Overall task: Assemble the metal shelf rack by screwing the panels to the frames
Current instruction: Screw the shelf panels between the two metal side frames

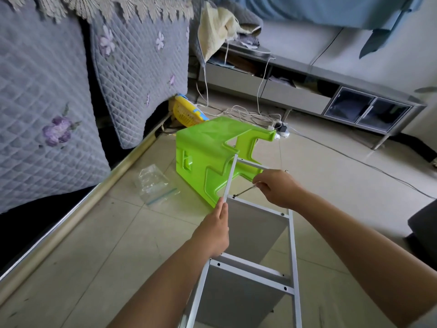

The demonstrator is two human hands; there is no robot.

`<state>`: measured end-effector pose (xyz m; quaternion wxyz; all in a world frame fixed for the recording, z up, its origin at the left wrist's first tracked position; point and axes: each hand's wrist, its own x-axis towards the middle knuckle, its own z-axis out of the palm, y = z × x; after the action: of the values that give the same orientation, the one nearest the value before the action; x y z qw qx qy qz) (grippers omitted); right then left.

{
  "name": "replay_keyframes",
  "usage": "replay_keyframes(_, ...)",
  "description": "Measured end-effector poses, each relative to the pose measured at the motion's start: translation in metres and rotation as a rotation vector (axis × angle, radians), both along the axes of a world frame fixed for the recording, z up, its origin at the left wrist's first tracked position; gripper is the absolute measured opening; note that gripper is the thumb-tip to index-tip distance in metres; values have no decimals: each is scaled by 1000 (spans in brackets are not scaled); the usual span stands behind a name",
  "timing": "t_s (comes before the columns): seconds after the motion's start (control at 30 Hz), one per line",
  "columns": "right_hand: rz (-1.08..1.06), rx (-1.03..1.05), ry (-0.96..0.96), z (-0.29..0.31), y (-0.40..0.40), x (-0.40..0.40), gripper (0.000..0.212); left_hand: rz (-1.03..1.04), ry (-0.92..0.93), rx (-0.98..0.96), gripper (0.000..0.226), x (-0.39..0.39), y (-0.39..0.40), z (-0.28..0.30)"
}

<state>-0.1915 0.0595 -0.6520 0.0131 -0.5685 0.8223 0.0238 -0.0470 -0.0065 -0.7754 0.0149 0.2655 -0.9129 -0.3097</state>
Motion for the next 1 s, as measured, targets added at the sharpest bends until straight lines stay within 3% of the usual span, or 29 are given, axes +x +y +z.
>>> replay_keyframes(0.5,47,-2,-31,5,-7,-4,29,4,-15,12,64,2,2,6)
replay_keyframes(0.7,46,59,-6,9,-10,3,30,-21,-45,-76,61,2,2,6)
replay_keyframes(0.93,-150,262,10,21,-44,16,32,-28,-57,-127,58,2,2,4)
replay_keyframes(1.0,-270,286,-90,27,-55,17,30,-24,-56,-120,58,2,3,5)
